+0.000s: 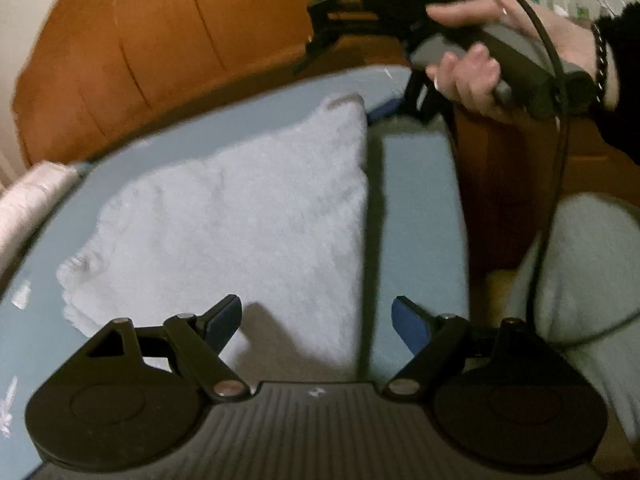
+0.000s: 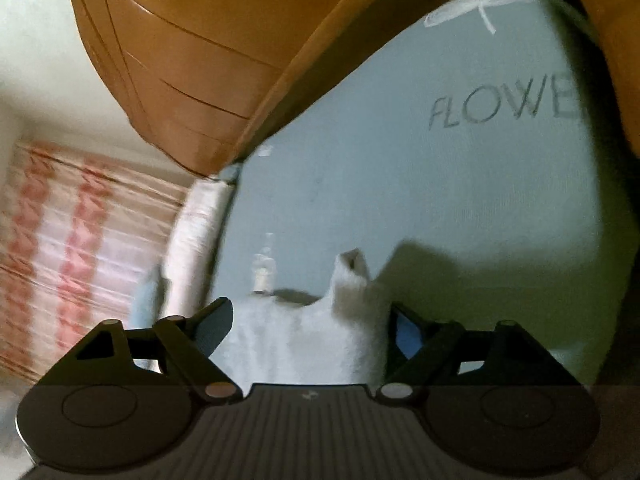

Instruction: Fold clothes

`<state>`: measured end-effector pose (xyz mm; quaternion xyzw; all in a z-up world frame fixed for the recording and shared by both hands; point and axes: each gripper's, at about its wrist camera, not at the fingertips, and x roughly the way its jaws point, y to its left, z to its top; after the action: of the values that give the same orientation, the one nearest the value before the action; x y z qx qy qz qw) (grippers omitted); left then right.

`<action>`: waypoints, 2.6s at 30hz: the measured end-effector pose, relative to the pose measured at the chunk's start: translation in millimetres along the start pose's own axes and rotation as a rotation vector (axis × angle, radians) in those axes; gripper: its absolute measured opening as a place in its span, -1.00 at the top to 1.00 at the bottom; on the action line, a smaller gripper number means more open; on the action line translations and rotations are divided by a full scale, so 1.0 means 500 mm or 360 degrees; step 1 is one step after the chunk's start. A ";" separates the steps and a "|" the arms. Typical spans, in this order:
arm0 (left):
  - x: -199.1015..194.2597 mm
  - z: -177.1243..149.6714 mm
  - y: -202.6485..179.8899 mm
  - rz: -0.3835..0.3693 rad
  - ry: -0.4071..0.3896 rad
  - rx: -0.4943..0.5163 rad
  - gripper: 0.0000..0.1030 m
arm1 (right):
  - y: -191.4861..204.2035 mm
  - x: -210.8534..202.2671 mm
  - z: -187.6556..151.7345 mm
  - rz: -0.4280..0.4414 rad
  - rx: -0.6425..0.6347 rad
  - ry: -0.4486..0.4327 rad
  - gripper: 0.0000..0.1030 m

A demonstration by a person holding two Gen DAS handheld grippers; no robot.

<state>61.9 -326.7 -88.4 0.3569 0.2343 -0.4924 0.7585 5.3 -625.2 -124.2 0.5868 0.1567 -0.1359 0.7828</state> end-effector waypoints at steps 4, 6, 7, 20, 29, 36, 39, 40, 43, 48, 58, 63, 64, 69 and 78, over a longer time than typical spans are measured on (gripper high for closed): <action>0.000 -0.003 0.011 -0.0058 0.0045 -0.0024 -0.61 | 0.030 -0.024 0.008 -0.0157 -0.0211 -0.0088 -0.70; -0.013 0.004 0.027 -0.0079 0.0016 -0.0054 -0.61 | 0.054 -0.035 0.006 -0.0141 -0.0342 -0.0079 -0.70; -0.018 0.009 0.037 -0.0080 -0.0002 -0.0068 -0.61 | 0.066 -0.041 0.005 -0.0134 -0.0408 -0.0075 -0.71; 0.016 -0.008 0.165 -0.0186 0.0069 -0.0526 -0.63 | 0.093 0.075 -0.043 0.0030 -0.0564 0.0442 -0.73; 0.060 0.031 0.303 -0.0150 -0.0056 -0.0754 -0.64 | 0.240 0.143 -0.020 0.0097 -0.0929 0.0394 -0.10; 0.085 -0.027 0.300 -0.0135 0.0031 -0.0784 -0.65 | 0.281 0.293 -0.070 -0.0041 -0.1209 0.0527 0.14; 0.061 -0.040 0.304 -0.0150 0.0046 -0.0810 -0.66 | 0.283 0.345 -0.094 -0.0148 -0.1306 0.0588 0.14; 0.051 -0.041 0.308 -0.0146 0.0038 -0.0830 -0.66 | 0.288 0.351 -0.098 -0.0166 -0.1335 0.0593 0.14; 0.034 -0.027 0.328 -0.0158 -0.0059 -0.0808 -0.66 | 0.317 0.340 -0.090 -0.0103 -0.1366 0.0537 0.14; 0.069 0.020 0.371 -0.0116 -0.0174 -0.0736 -0.66 | 0.362 0.394 -0.081 -0.0074 -0.1383 0.0535 0.14; 0.136 -0.018 0.445 -0.0255 -0.0020 -0.0996 -0.66 | 0.356 0.497 -0.114 -0.0225 -0.1503 0.0693 0.07; 0.068 -0.028 0.443 -0.0186 -0.0027 -0.1037 -0.67 | 0.390 0.423 -0.113 -0.0158 -0.1558 0.0658 0.07; 0.051 -0.035 0.440 -0.0173 -0.0018 -0.1053 -0.68 | 0.399 0.397 -0.116 -0.0116 -0.1573 0.0650 0.07; -0.007 -0.076 0.401 -0.0117 0.0018 -0.1098 -0.72 | 0.418 0.342 -0.191 -0.0067 -0.1831 0.0748 0.07; -0.063 -0.115 0.322 0.0087 0.0132 -0.1038 -0.73 | 0.385 0.394 -0.242 -0.0289 -0.1923 0.0770 -0.06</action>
<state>196.0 -222.2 -52.6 0.1211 0.4005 -0.3559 0.8356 251.5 -461.8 -66.9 0.0422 0.4259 0.0463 0.9026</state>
